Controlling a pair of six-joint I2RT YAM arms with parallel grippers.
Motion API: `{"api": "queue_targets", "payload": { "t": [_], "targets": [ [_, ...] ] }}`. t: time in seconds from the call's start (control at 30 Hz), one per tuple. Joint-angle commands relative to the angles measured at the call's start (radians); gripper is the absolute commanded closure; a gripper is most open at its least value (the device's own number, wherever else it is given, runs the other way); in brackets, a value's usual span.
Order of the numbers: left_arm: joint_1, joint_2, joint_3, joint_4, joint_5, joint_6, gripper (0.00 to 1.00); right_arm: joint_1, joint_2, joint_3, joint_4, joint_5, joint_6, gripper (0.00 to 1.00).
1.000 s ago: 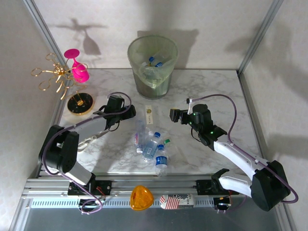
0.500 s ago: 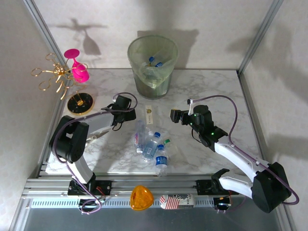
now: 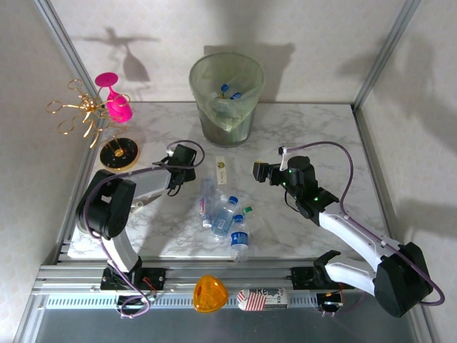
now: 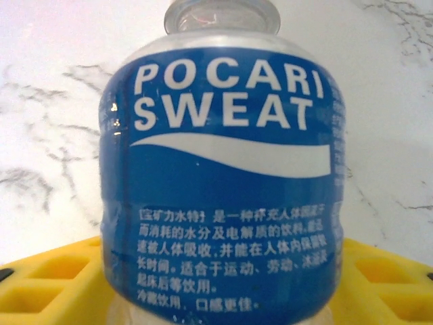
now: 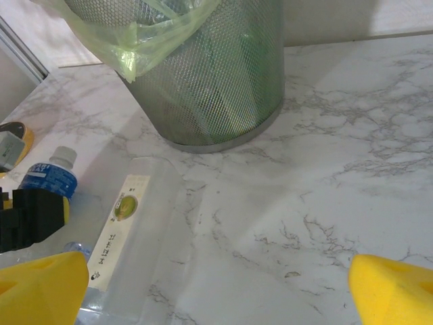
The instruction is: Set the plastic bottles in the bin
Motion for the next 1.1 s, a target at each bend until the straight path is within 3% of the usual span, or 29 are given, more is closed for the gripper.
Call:
{"api": "queue_targets", "payload": {
  "t": [0.0,0.17,0.33,0.57,0.77,1.07],
  "targets": [
    [-0.008,-0.118,-0.044,0.060,-0.061,-0.023,0.44,0.006,-0.003,-0.019,0.029,-0.001,0.015,0.01],
    [-0.019,-0.283,-0.082,0.091,-0.062,-0.038,0.46,0.006,0.020,-0.016,0.044,-0.011,0.032,0.01],
    [-0.025,-0.472,-0.105,0.148,0.016,-0.054,0.47,0.004,0.039,-0.012,0.059,-0.029,0.052,0.01],
    [-0.033,-0.592,-0.019,0.169,0.102,-0.085,0.47,0.004,0.060,-0.013,0.070,-0.056,0.064,0.01],
    [-0.078,-0.546,0.131,0.234,0.156,-0.072,0.47,0.004,0.064,-0.013,0.078,-0.063,0.082,0.01],
    [-0.161,-0.291,0.432,0.255,0.192,-0.012,0.47,0.004,0.058,-0.009,0.032,-0.076,0.094,0.01]
  ]
}}
